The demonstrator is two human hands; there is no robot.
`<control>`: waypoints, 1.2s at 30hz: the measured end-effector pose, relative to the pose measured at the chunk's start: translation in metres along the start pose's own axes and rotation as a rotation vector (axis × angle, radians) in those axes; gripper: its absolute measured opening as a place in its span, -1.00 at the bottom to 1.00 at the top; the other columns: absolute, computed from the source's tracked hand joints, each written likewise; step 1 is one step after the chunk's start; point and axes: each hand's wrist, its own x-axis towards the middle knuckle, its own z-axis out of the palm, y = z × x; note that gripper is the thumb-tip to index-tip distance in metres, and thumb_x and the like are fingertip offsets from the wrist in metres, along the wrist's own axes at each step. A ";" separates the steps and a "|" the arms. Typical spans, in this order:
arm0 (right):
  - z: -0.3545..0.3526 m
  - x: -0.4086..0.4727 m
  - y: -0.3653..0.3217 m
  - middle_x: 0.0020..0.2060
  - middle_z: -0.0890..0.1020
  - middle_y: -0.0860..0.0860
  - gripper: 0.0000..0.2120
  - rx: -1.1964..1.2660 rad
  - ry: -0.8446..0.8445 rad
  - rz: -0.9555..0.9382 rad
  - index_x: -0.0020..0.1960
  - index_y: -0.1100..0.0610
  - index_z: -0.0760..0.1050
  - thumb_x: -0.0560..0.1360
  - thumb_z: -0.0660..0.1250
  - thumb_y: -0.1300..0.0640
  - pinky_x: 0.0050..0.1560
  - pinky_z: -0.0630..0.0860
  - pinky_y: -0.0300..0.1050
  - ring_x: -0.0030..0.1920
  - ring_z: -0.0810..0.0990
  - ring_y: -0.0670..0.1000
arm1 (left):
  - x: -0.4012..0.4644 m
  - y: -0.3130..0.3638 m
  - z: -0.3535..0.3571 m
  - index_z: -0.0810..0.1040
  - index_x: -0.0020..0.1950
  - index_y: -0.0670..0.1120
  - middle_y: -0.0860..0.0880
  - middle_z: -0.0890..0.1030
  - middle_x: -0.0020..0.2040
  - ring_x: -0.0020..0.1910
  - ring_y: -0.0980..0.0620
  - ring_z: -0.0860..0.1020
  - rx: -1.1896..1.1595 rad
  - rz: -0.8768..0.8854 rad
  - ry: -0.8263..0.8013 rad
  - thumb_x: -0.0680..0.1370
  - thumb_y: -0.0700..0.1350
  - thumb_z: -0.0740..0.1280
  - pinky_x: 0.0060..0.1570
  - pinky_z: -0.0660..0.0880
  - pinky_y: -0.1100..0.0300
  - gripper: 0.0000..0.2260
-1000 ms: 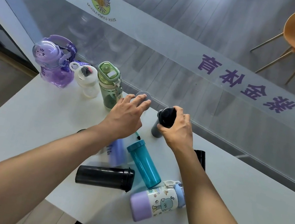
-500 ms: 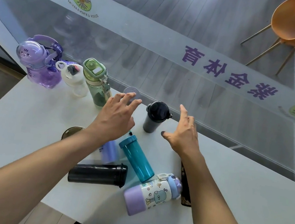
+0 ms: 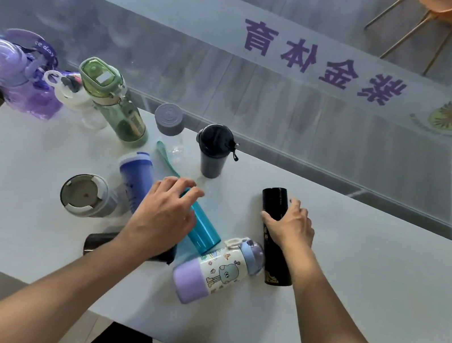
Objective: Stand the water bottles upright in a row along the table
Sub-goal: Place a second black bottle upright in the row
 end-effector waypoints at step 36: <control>-0.020 0.005 -0.073 0.06 0.49 -0.01 -0.35 0.711 0.286 -0.347 0.23 -0.06 0.41 0.25 0.65 0.04 0.05 0.48 -0.20 0.03 0.51 -0.01 | -0.031 -0.012 0.015 0.56 0.18 -0.02 -0.03 0.57 0.11 0.12 -0.11 0.50 -0.025 -0.151 0.003 0.53 -0.04 0.31 0.12 0.46 0.00 -0.76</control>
